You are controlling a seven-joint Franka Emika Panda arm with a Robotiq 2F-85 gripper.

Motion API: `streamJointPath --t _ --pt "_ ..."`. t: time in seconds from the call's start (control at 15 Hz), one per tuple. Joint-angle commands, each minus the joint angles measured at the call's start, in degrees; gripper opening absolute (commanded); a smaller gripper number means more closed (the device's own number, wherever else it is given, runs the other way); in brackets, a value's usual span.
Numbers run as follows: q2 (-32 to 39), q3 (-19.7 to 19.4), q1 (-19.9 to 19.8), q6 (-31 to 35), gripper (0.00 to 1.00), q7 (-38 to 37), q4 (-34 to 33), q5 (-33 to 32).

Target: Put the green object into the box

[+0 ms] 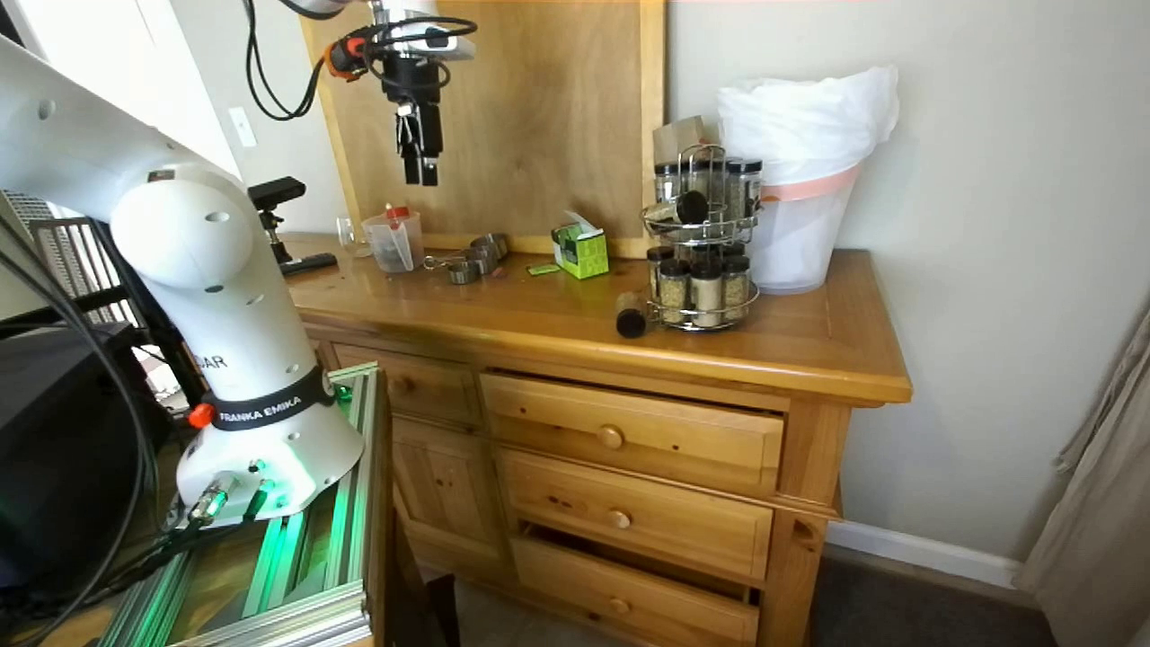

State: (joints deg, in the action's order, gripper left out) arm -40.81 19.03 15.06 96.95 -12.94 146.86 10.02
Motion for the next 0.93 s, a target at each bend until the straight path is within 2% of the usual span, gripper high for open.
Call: streamJointPath --t 0.0,0.13,0.4,0.53,0.87 --pt "4.8 1.9 1.1 5.5 1.0 0.7 -1.5 0.1" --pt "2.9 1.5 1.4 4.6 1.0 -0.2 -0.4 -0.3" --pt "3.8 1.6 1.6 5.5 1.0 -0.2 -0.8 -0.3" --pt "7.2 2.0 1.6 11.0 1.0 -1.9 -1.9 3.1" --pt "18.4 2.0 5.9 27.4 1.0 1.2 -5.7 15.0"
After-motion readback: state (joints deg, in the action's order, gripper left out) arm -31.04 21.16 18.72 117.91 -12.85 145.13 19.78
